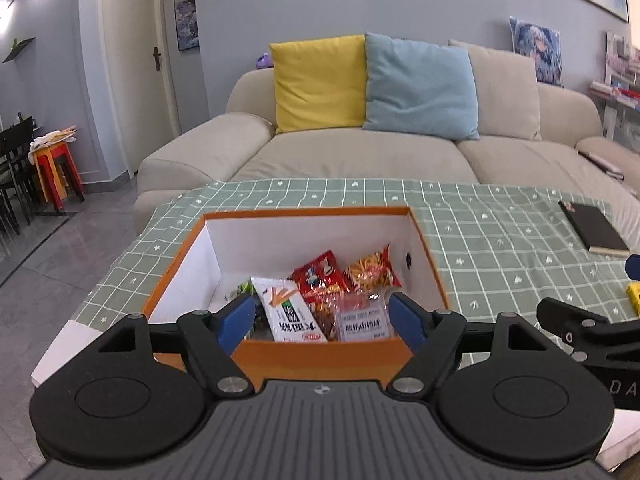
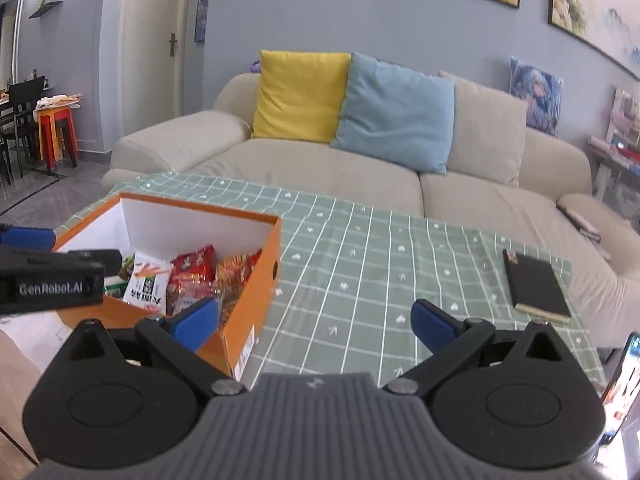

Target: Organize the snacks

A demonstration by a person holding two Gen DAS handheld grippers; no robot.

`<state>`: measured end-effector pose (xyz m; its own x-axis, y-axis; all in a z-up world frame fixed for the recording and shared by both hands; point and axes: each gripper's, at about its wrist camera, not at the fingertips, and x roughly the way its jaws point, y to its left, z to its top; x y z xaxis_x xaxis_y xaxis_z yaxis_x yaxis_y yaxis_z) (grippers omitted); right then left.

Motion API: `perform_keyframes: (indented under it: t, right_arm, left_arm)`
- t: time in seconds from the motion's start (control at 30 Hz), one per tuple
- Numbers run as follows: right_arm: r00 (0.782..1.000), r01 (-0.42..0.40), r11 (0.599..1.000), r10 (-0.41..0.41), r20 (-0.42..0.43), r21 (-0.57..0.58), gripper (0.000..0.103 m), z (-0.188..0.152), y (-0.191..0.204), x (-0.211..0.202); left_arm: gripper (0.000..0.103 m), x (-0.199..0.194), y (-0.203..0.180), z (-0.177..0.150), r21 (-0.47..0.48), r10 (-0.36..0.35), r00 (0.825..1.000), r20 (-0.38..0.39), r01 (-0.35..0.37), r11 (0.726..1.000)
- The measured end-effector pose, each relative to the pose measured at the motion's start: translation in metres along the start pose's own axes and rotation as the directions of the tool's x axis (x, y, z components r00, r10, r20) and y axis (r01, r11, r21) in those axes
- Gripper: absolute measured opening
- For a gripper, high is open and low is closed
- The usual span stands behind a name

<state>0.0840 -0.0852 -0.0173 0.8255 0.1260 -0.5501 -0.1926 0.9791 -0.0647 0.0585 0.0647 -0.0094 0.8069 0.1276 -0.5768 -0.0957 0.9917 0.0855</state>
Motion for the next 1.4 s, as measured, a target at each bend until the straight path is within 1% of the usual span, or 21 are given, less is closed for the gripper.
perform_keyframes:
  t: [0.1,0.3,0.47,0.67,1.4]
  right_arm:
    - [1.000,-0.010,1.000,0.010,-0.016,0.008,0.099,-0.003,0.002,0.003]
    - [1.000,0.002,1.000,-0.001,-0.027,0.009,0.099,-0.007,0.003,0.003]
    - [0.999,0.014,0.999,-0.013,-0.040,0.039,0.099,-0.010,-0.001,0.005]
    - [0.999,0.025,0.998,-0.023,-0.036,0.050,0.099,-0.009,-0.004,0.004]
    - [0.998,0.040,0.998,-0.038,-0.054,0.052,0.099,-0.012,-0.007,0.005]
  left_arm:
    - [0.090,0.000,0.000,-0.005,-0.003,0.002,1.000,-0.017,-0.002,1.000]
    - [0.090,0.001,-0.005,-0.008,0.009,-0.002,0.999,-0.040,0.002,1.000]
    - [0.090,0.002,-0.008,-0.008,0.021,-0.007,0.999,-0.047,0.008,1.000]
    - [0.090,0.002,-0.010,-0.008,0.020,-0.010,0.999,-0.052,0.011,1.000]
    - [0.090,0.004,-0.010,-0.008,0.017,-0.016,0.997,-0.070,0.017,1.000]
